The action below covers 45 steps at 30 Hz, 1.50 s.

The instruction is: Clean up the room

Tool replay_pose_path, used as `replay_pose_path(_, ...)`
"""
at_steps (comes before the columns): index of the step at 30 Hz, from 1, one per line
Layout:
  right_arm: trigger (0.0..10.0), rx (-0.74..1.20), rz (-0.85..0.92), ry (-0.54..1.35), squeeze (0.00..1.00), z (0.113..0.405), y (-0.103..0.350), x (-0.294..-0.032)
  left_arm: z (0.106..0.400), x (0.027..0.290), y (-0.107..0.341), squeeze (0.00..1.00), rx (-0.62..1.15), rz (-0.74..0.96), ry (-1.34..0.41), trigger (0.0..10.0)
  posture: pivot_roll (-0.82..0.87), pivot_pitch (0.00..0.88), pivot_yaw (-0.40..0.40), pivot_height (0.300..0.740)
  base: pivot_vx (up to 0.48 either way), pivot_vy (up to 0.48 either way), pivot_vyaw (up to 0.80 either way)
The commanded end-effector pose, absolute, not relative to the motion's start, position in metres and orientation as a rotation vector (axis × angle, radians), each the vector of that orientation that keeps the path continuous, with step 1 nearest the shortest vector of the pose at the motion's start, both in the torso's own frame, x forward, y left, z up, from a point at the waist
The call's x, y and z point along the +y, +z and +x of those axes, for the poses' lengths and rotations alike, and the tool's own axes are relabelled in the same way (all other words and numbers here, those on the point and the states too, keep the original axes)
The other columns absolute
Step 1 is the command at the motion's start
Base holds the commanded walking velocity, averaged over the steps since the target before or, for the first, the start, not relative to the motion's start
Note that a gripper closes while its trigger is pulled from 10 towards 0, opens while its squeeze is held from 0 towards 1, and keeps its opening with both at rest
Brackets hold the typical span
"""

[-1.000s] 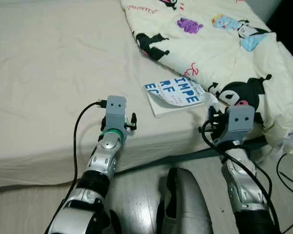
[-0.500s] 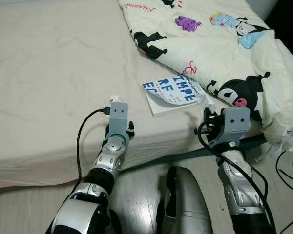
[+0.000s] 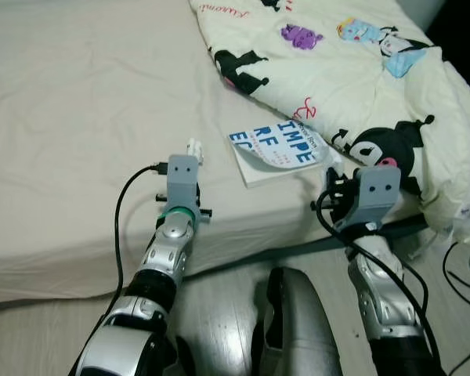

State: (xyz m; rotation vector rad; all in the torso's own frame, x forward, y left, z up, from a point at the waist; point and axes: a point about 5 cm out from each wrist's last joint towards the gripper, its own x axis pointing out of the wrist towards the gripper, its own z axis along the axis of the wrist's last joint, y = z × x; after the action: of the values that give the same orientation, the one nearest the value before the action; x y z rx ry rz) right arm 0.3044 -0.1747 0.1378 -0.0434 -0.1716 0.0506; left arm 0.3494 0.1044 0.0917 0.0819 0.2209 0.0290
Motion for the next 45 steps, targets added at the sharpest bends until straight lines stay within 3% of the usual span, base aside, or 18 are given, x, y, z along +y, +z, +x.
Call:
replay_pose_path(1, 10.0, -0.146, -0.027, 0.036, 0.0, 0.304, 0.132, -0.178, 0.344, 0.106, 0.09, 0.0, 0.216, 0.106, -0.004, 0.0, -0.11, 0.166, 0.04, 0.535, 0.0, 0.0, 0.0)
replay_pose_path(4, 10.0, -0.151, -0.029, 0.038, 0.0, 0.305, 0.134, -0.178, 0.341, 0.108, 0.105, 0.0, 0.145, 0.111, -0.066, 0.0, -0.1, 0.158, 0.037, 0.535, 0.0, 0.0, 0.0)
replay_pose_path(5, 10.0, -0.164, -0.027, 0.045, 0.0, 0.306, 0.137, -0.177, 0.339, 0.111, 0.124, 0.0, 0.041, 0.117, -0.091, 10.0, -0.1, 0.147, 0.033, 0.535, 0.0, 0.0, 0.0)
replay_pose_path(11, 10.0, -0.267, -0.008, 0.111, 0.0, 0.309, 0.164, -0.168, 0.323, 0.132, 0.187, 0.0, -0.205, 0.097, -0.105, 10.0, -0.07, 0.112, 0.016, 0.535, 0.0, 0.0, 0.0)
replay_pose_path(20, 10.0, -0.329, -0.03, 0.135, 0.0, 0.315, 0.178, -0.17, 0.299, 0.155, 0.204, 0.0, -0.245, 0.118, -0.069, 10.0, -0.05, 0.077, -0.012, 0.557, 0.0, 0.0, 0.0)
replay_pose_path(45, 10.0, -0.286, -0.043, 0.1, 0.0, 0.317, 0.167, -0.18, 0.321, 0.125, 0.225, 0.0, -0.256, 0.047, -0.121, 10.0, -0.07, 0.062, -0.004, 0.655, 0.0, 0.0, 0.0)
